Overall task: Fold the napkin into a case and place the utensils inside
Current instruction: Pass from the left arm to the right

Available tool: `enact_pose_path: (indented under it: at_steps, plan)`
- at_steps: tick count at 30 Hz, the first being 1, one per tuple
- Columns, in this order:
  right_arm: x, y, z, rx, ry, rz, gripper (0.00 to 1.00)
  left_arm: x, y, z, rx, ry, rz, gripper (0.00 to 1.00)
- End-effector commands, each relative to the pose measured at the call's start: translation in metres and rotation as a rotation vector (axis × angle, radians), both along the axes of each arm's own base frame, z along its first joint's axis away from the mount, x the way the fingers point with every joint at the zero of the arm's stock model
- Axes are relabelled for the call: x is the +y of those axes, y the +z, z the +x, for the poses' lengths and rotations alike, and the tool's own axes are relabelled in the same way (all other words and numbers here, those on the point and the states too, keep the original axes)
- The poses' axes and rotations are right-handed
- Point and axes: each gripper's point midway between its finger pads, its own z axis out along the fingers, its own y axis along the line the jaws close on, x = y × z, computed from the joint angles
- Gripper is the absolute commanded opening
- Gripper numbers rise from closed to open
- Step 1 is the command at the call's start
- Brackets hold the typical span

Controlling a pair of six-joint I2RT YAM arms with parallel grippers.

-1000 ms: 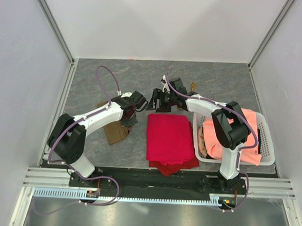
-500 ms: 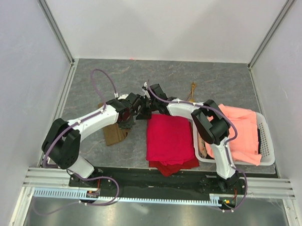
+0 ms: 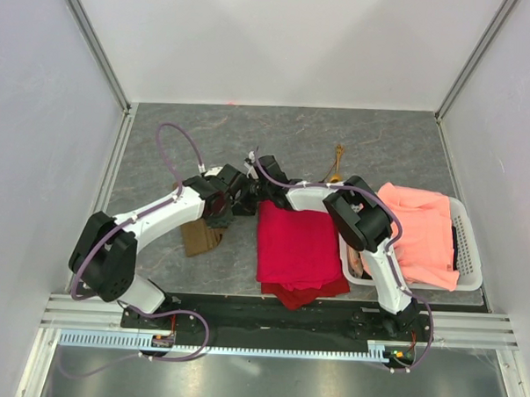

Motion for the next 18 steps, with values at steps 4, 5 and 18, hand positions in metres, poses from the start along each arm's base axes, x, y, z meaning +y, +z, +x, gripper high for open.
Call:
enact_pose_path:
  at_steps: [4, 5, 18]
  plan:
    - [0.017, -0.005, -0.009, 0.028, 0.015, 0.056, 0.75, 0.000, 0.013, 0.006, -0.051, -0.023, -0.025, 0.02]
    - [0.017, -0.006, -0.009, 0.038, 0.011, 0.061, 0.74, 0.000, 0.014, 0.006, -0.052, -0.021, -0.025, 0.02]
    - [0.026, -0.008, 0.019, -0.009, -0.010, 0.119, 0.60, -0.001, 0.010, 0.001, -0.038, -0.025, -0.040, 0.02]
